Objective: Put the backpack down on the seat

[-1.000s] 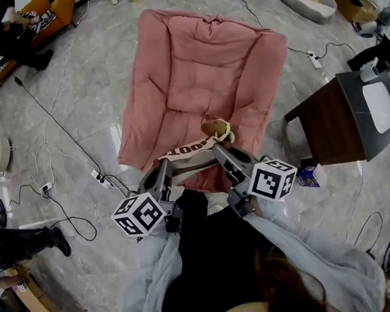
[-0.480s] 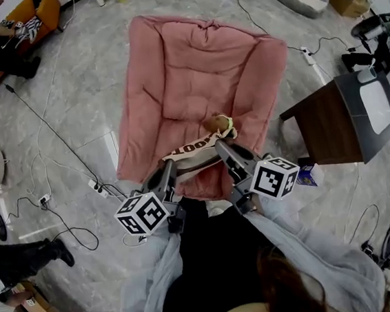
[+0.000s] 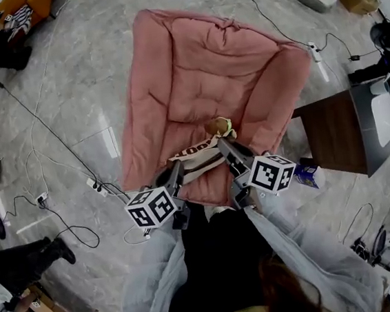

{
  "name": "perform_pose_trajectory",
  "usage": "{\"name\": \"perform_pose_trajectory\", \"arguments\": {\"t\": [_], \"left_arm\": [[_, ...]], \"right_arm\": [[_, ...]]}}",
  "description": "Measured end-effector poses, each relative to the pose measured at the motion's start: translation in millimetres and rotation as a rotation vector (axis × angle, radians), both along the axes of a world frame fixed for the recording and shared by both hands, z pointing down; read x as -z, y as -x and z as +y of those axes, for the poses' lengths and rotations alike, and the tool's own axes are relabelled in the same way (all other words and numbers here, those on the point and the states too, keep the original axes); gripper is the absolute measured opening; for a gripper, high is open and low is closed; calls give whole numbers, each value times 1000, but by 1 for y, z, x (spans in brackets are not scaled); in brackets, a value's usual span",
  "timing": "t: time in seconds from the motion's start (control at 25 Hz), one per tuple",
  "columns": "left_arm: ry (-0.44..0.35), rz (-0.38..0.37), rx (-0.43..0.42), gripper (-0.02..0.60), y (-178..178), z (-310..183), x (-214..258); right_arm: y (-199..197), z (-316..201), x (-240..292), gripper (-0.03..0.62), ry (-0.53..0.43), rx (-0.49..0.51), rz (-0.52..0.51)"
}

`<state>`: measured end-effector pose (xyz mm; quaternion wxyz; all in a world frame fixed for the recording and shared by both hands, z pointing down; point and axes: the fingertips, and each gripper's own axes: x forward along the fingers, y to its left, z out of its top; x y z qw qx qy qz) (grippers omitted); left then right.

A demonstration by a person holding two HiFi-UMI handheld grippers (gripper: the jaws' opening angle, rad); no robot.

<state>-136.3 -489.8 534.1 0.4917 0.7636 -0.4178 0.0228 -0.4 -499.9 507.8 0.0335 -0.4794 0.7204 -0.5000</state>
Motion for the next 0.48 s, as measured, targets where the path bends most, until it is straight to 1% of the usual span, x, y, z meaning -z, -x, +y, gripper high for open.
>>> {"name": "perform_pose_trajectory", "arguments": {"t": [0.12,0.24,0.36,0.48], "left_arm": [[-11,2,20,26,10,-29,-10],[-15,-7,21,26,13,-42,-19],[-15,-31,4,28,15,-45,-27],[1,-21,10,28,17,-48,-33]], "right_arm": [[10,-28,-7,61,-27,4,-2],[16,-41,-17,61,-34,8,24],[20,-43,-30,63,-14,12,51],[19,-44,-40,65,18,-12,51]]}}
